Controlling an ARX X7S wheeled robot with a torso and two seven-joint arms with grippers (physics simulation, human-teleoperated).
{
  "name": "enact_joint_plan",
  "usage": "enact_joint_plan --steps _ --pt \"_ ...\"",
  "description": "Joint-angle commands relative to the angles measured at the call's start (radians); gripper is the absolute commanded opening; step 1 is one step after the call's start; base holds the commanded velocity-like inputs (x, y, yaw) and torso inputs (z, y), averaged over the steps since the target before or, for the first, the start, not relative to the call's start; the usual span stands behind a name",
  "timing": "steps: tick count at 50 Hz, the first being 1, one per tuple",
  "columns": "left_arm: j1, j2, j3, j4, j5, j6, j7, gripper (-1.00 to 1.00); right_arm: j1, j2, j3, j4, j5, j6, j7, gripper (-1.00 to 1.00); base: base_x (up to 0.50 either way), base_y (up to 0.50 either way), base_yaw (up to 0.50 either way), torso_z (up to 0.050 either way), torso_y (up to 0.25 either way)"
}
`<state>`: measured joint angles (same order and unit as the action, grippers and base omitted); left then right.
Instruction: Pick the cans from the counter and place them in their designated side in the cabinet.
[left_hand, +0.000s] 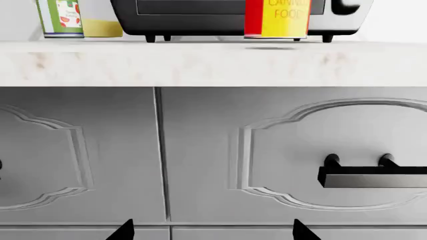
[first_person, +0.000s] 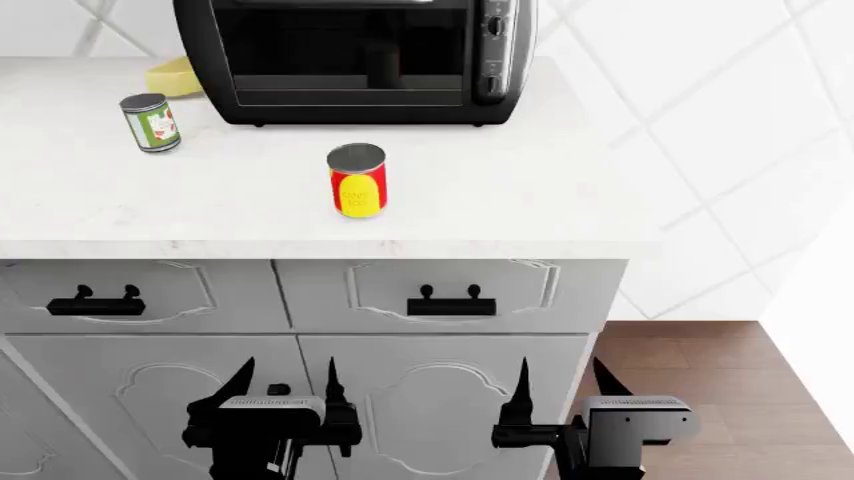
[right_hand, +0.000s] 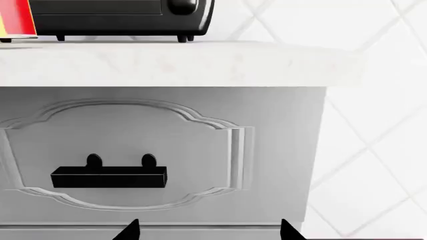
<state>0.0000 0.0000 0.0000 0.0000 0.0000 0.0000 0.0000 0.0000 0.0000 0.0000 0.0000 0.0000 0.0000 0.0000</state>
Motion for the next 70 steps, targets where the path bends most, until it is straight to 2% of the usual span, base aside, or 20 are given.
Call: enact_joint_plan --steps 1,15,18,25,30,31,33,35,40,43,49,70 --pt "0.004 -0.015 0.018 0.007 -0.017 -0.001 -0.020 1.00 -0.001 0.017 -0.017 0.003 0.015 -0.001 0.020 1.00 0.00 0.00 0.00 0.000 0.000" --pt "0.015 -0.065 0.056 0.102 -0.047 -0.014 -0.067 1.00 -0.034 0.065 -0.014 -0.095 0.054 0.049 0.071 1.00 0.00 0.00 0.00 0.000 0.000" --pt "0.007 -0.093 0.047 0.254 -0.059 -0.098 -0.067 1.00 -0.059 0.084 -0.023 -0.195 0.021 0.044 0.088 1.00 0.00 0.00 0.00 0.000 0.000" --pt "-0.050 -0.181 -0.026 0.771 -0.077 -0.371 -0.081 1.00 -0.088 0.122 -0.054 -0.584 -0.053 0.162 0.094 1.00 0.00 0.00 0.00 0.000 0.000" --pt "-0.141 -0.221 -0.095 0.945 -0.106 -0.511 -0.090 1.00 -0.099 0.132 -0.101 -0.739 -0.079 0.230 0.079 1.00 0.00 0.00 0.00 0.000 0.000" --pt "-0.152 -0.224 -0.104 0.960 -0.113 -0.526 -0.092 1.00 -0.008 0.125 -0.119 -0.744 -0.085 0.327 0.062 1.00 0.00 0.00 0.00 0.000 0.000" --pt "-0.166 -0.228 -0.124 0.971 -0.126 -0.535 -0.096 1.00 0.208 0.096 -0.148 -0.680 -0.089 0.463 0.043 1.00 0.00 0.00 0.00 0.000 0.000" --pt "-0.173 -0.226 -0.147 0.970 -0.140 -0.535 -0.101 1.00 0.283 0.083 -0.152 -0.641 -0.077 0.491 0.039 1.00 0.00 0.00 0.00 0.000 0.000" --pt "-0.173 -0.224 -0.175 0.956 -0.163 -0.520 -0.108 1.00 0.503 0.012 -0.210 -0.831 -0.068 0.908 0.042 1.00 0.13 0.00 0.00 0.000 0.000" --pt "-0.167 -0.224 -0.176 0.934 -0.167 -0.508 -0.110 1.00 0.578 0.005 -0.231 -0.875 -0.004 1.021 0.104 1.00 0.50 0.00 0.00 0.000 0.000" --pt "-0.160 -0.224 -0.176 0.903 -0.181 -0.492 -0.111 1.00 0.623 0.013 -0.229 -0.883 0.082 1.059 0.164 1.00 0.50 0.00 0.00 0.000 0.000" --pt "-0.139 -0.238 -0.189 0.859 -0.214 -0.429 -0.111 1.00 0.611 0.038 -0.239 -0.833 0.180 0.976 0.243 1.00 0.50 0.00 0.00 0.000 0.000"
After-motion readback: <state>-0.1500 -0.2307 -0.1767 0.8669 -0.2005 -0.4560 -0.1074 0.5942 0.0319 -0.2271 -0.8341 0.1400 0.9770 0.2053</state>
